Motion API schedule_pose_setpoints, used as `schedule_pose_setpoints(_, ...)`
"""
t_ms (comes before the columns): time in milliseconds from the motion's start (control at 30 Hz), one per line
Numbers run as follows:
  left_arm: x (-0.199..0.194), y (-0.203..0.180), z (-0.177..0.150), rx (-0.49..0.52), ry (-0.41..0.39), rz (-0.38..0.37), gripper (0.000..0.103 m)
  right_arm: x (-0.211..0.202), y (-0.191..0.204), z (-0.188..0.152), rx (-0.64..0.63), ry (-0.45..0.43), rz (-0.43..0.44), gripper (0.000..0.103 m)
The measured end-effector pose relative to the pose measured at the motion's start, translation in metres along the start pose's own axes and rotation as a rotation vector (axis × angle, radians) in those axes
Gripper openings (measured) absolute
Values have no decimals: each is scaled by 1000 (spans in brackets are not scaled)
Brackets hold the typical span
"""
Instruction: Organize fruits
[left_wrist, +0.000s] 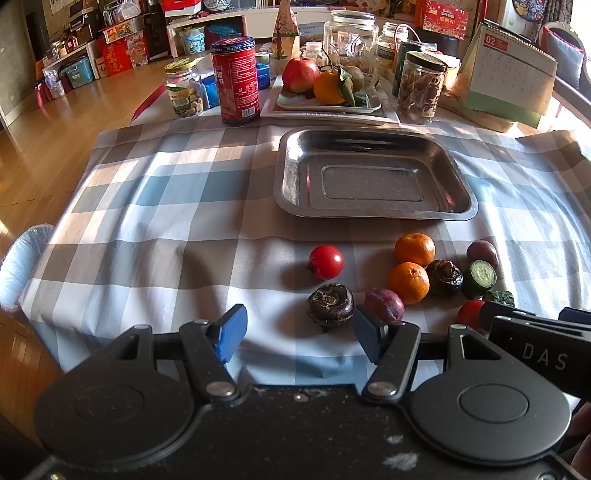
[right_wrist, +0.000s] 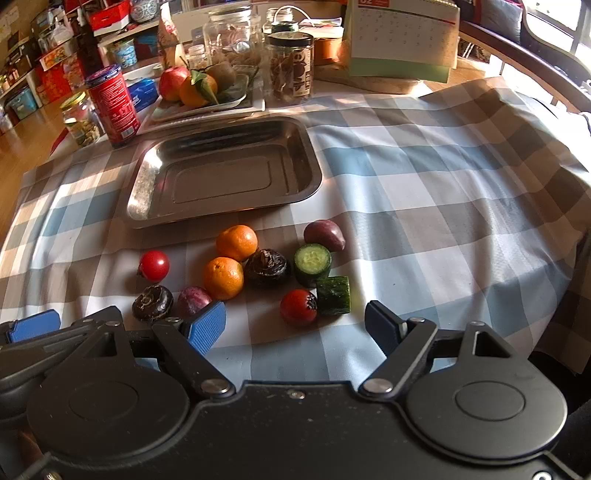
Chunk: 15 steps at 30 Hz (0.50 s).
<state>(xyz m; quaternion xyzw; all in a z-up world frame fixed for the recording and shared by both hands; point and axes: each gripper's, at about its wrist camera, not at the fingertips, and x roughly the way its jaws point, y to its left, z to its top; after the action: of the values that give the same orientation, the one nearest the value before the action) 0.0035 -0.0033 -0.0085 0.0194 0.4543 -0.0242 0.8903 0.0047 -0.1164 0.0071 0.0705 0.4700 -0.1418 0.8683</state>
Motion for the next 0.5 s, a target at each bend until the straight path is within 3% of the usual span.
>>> schedule_pose_setpoints(167, 0, 0, 0, 2, -1, 1, 65, 7, -2, 0, 22, 51, 6, 82)
schedule_pose_setpoints(500, 0, 1, -1, -2, 4, 6, 65, 7, -2, -1, 24, 65, 17, 82)
